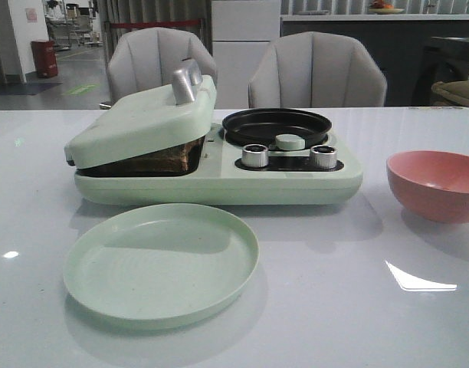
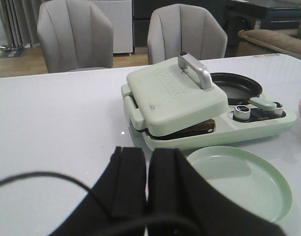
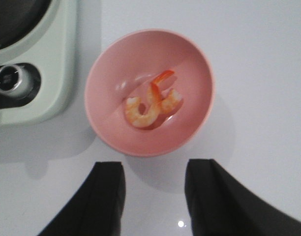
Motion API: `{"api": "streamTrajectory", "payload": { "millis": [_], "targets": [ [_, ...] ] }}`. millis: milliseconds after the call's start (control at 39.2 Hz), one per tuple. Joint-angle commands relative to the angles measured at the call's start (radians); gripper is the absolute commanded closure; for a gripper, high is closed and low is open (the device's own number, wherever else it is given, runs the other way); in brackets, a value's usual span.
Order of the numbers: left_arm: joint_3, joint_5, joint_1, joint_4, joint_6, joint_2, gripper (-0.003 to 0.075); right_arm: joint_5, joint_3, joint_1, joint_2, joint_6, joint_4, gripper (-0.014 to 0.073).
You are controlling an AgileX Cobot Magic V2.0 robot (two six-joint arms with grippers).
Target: Make breakfast with bread and shrimp
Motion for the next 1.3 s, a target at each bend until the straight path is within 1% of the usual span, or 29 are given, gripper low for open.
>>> {"api": "streamTrajectory", "payload": {
  "millis": [0, 77, 306, 460, 664, 919, 970, 1021, 1124, 1175, 1200, 1277],
  "targets": [
    [-0.023, -0.075, -0.006, -0.003, -0.010, -0.001, 0.0606, -0.030, -0.085, -0.038, 0.048, -0.011, 0.011, 0.0190],
    [-0.023, -0.075, -0.006, -0.003, -0.010, -0.001, 0.0606, -0.026, -0.131, -0.052, 0.109, -0.021, 0.011, 0.0190],
    [-0.023, -0.075, -0.006, -0.003, -0.010, -0.001, 0.0606, -0.024, -0.248, -0.052, 0.286, -0.090, 0.010, 0.0190],
    [-0.023, -0.075, -0.006, -0.003, -0.010, -0.001, 0.0606, -0.022, -0.316, -0.052, 0.396, -0.096, -0.004, 0.0190],
    [-0.023, -0.075, -0.006, -0.003, -0.010, -0.001, 0.0606, -0.019, -0.373, -0.054, 0.486, -0.096, -0.035, 0.0190],
    [-0.023, -0.075, -0.006, -0.003, -0.010, -0.001, 0.0606, -0.020, -0.383, -0.054, 0.548, -0.096, -0.048, 0.0195],
    [-0.023, -0.075, -0.006, -0.003, -0.010, -0.001, 0.0606, -0.019, -0.383, -0.054, 0.557, -0.096, -0.048, 0.0221],
    [-0.023, -0.075, -0.006, -0.003, -0.010, -0.001, 0.0606, -0.017, -0.383, -0.054, 0.566, -0.096, -0.048, 0.0274],
    [-0.023, -0.075, -0.006, -0.003, -0.010, -0.001, 0.0606, -0.016, -0.383, -0.054, 0.575, -0.096, -0.046, 0.0415],
    [-0.023, -0.075, -0.006, -0.003, -0.010, -0.001, 0.0606, -0.019, -0.383, -0.054, 0.576, -0.096, -0.046, 0.0472],
    [-0.023, -0.075, -0.006, -0.003, -0.010, -0.001, 0.0606, -0.021, -0.383, -0.054, 0.576, -0.096, -0.046, 0.0480],
    [-0.023, -0.075, -0.006, -0.003, -0.010, -0.001, 0.0606, -0.030, -0.383, -0.054, 0.575, -0.096, -0.046, 0.0470]
  ]
}}
